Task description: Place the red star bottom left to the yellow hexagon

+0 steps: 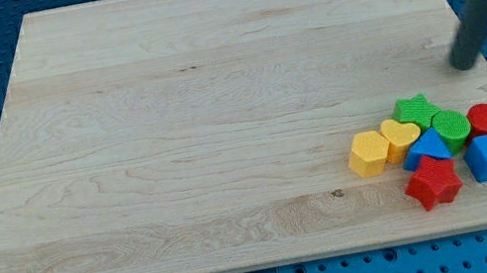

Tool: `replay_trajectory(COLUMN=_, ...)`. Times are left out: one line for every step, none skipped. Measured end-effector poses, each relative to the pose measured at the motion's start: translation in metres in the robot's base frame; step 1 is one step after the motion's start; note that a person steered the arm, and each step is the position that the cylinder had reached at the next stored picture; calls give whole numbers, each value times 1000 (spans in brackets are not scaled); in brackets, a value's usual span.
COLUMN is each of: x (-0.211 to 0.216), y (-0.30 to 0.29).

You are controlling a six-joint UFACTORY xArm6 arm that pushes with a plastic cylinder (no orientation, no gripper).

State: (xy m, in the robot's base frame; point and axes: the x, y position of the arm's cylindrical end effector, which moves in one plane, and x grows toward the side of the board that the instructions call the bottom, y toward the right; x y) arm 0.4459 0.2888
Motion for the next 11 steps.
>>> replay_trajectory(x=55, y=56)
replay_trajectory(x=90, y=55)
replay_trajectory(x=146, y=12)
replay_trajectory(x=168, y=-19)
replay_trajectory(x=160, y=-37)
replay_trajectory(x=137, y=-88)
replay_trajectory(x=136, y=-130)
replay_trajectory(x=144, y=-165)
replay_trajectory(x=157, y=-196)
replay_trajectory(x=160, y=-200)
replay_trajectory(x=160, y=-167)
